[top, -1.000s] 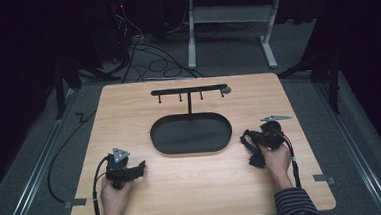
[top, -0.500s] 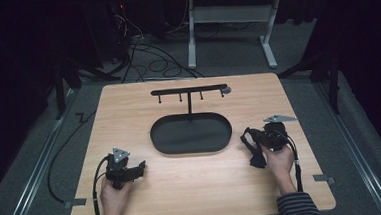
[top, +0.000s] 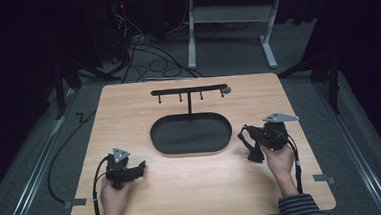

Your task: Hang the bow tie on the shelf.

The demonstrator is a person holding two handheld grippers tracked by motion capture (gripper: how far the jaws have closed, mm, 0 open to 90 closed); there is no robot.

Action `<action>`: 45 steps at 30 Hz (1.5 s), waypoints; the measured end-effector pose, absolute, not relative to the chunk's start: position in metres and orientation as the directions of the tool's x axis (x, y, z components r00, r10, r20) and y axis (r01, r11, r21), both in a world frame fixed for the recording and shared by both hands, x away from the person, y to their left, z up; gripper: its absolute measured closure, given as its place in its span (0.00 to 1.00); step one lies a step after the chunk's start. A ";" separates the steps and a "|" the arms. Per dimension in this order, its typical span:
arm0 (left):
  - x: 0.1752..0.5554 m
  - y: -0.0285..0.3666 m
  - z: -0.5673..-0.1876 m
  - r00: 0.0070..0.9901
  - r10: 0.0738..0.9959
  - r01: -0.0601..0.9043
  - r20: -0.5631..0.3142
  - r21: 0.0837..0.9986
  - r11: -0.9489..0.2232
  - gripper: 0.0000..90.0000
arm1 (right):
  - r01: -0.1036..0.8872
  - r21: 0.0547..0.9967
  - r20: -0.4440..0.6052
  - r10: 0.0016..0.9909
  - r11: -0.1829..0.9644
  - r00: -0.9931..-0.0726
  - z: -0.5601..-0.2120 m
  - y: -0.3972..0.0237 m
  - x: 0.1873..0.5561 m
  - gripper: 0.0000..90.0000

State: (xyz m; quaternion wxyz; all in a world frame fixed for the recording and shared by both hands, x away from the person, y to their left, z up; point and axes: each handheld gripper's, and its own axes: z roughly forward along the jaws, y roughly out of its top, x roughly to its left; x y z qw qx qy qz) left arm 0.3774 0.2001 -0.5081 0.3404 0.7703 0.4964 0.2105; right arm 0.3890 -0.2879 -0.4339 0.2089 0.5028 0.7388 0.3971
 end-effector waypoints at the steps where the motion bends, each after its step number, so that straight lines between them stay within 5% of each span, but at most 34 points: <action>1: 0.377 0.200 -0.508 0.419 0.908 0.622 -0.014 0.733 -0.275 0.24 | 0.571 0.802 0.090 0.908 0.178 -0.409 -0.432 -0.287 0.388 1.00; 45: 0.377 0.200 -0.508 0.419 0.908 0.621 -0.014 0.733 -0.276 0.23 | 0.426 0.881 0.065 0.841 0.204 -0.537 -0.376 -0.242 0.396 1.00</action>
